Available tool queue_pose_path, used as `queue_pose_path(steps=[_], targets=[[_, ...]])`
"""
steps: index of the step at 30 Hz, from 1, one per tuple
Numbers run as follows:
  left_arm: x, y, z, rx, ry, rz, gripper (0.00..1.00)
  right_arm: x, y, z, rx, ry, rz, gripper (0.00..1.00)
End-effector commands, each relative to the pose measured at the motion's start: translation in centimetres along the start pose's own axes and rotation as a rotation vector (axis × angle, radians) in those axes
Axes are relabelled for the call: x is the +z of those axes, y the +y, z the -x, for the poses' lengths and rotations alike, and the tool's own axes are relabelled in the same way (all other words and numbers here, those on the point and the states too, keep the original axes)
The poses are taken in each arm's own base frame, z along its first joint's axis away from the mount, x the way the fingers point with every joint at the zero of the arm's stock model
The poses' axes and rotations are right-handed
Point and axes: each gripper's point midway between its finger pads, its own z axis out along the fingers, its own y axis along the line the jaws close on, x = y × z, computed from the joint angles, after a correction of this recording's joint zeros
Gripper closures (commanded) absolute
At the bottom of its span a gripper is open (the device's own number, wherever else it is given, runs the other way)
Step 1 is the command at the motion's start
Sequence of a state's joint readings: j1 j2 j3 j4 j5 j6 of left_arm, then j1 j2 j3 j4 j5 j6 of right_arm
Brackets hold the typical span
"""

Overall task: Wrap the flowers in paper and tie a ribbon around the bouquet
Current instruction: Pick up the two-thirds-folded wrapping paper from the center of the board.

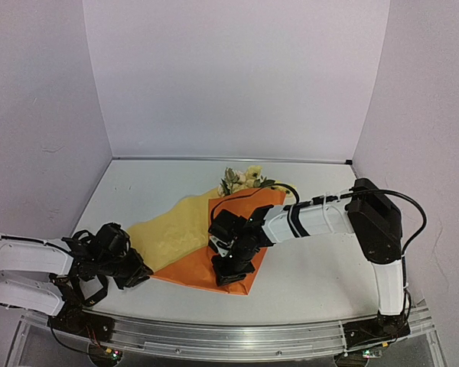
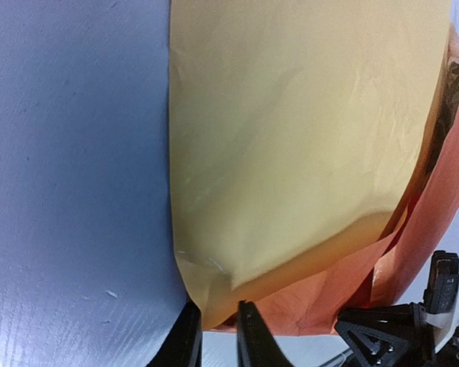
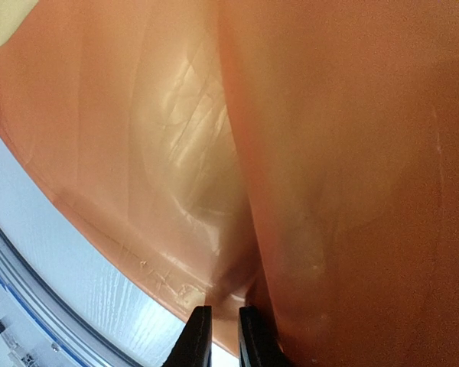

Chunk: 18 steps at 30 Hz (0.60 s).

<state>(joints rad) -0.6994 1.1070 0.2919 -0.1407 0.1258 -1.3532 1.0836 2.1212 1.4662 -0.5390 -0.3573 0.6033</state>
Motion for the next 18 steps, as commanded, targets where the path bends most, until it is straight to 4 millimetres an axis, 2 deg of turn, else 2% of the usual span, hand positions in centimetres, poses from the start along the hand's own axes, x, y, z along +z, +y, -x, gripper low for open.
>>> queue_pose_path(steps=[1, 6, 12, 18], targets=[[0.0, 0.2, 0.7, 0.007, -0.043, -0.005, 0.88, 0.8, -0.7, -0.4, 0.006, 0.005, -0.03, 0.85], [-1.2, -1.6, 1.4, 0.064, -0.083, -0.067, 0.99, 0.8, -0.8, -0.4, 0.005, 0.003, -0.031, 0.85], [-3.0, -5.1, 1.8, 0.205, -0.113, -0.153, 1.0, 0.8, -0.8, -0.2, 0.011, -0.001, -0.036, 0.85], [-4.1, -5.7, 1.2, 0.26, -0.094, -0.176, 1.0, -0.2, 0.0, 0.3, 0.019, -0.027, -0.017, 0.83]])
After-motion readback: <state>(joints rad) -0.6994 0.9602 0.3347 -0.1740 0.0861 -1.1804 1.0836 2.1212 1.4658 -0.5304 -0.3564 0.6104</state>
